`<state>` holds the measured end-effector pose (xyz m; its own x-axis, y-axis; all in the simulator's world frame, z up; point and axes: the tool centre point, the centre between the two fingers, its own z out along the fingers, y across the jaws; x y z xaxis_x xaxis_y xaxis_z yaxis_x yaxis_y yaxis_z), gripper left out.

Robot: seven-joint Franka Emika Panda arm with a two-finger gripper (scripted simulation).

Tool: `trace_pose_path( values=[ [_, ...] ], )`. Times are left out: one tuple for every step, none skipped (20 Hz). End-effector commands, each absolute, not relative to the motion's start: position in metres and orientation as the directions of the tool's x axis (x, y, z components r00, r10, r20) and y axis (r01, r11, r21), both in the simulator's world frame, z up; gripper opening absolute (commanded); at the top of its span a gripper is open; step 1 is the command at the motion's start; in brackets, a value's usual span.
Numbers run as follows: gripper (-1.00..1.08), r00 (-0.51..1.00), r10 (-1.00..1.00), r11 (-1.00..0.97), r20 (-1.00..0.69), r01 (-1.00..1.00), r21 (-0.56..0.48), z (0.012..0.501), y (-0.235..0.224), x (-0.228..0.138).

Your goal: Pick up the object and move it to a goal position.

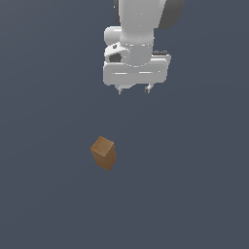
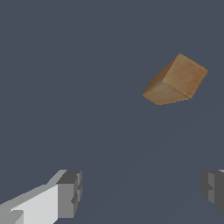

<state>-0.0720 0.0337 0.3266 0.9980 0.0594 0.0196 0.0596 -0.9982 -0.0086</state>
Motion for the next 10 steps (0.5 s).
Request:
trace_pose_path(
  values=[
    [1.0,0.999,0.05,-0.999,0.019,0.05,-0.01,0.325,0.032,-0.069],
    [1.0,0.999,0.043,-0.999,0.019,0.043,-0.01,0.324,0.031,-0.067],
    [1.0,0.999,0.035,-0.999,0.018,0.035,-0.011,0.323,0.03,-0.065],
    [1.0,1.0,0.025,-1.0,0.018,0.026,-0.012,0.321,0.028,-0.063],
    [1.0,1.0,0.015,-1.0,0.017,0.015,-0.013,0.319,0.026,-0.06],
    [1.0,1.0,0.003,-1.0,0.017,0.003,-0.014,0.317,0.024,-0.056],
    [1.0,1.0,-0.01,-1.0,0.016,-0.01,-0.014,0.315,0.022,-0.053],
    [1.0,1.0,-0.025,-1.0,0.015,-0.024,-0.015,0.313,0.019,-0.049],
    [1.0,0.999,-0.04,-0.999,0.015,-0.04,-0.016,0.31,0.016,-0.045],
    [1.0,0.998,-0.057,-0.998,0.014,-0.057,-0.017,0.307,0.013,-0.04]
  ],
)
